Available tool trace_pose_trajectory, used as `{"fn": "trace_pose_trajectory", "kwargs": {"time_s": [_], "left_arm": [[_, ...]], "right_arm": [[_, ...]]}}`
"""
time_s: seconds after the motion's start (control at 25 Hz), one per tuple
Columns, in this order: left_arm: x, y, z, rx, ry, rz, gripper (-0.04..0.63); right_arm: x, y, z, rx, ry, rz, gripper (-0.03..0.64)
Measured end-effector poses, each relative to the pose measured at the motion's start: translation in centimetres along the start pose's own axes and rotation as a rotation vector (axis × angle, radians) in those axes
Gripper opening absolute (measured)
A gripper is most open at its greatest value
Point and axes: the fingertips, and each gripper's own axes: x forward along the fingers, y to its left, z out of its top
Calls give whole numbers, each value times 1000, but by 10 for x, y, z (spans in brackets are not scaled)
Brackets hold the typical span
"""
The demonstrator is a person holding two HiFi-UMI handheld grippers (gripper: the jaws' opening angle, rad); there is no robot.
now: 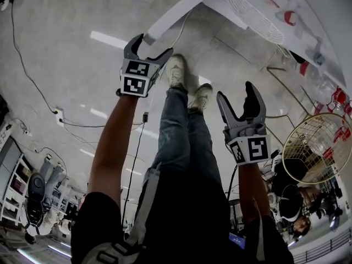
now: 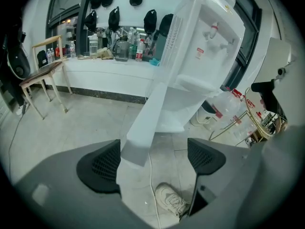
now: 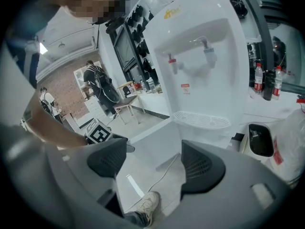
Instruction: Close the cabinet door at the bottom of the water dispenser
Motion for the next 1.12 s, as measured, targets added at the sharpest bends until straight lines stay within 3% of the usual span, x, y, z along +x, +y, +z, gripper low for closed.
{"fn": "trace_pose_trajectory", "kwargs": {"time_s": [0.44,1.12], "left_arm": [[4,-55,-22,2,44,-39,447],[15,-131,-33,51,100,-111,446]], "right_arm": [[-39,-19,-18,50,-28,-45,348],[-97,-50,-24,111,-159,-129,328]]}}
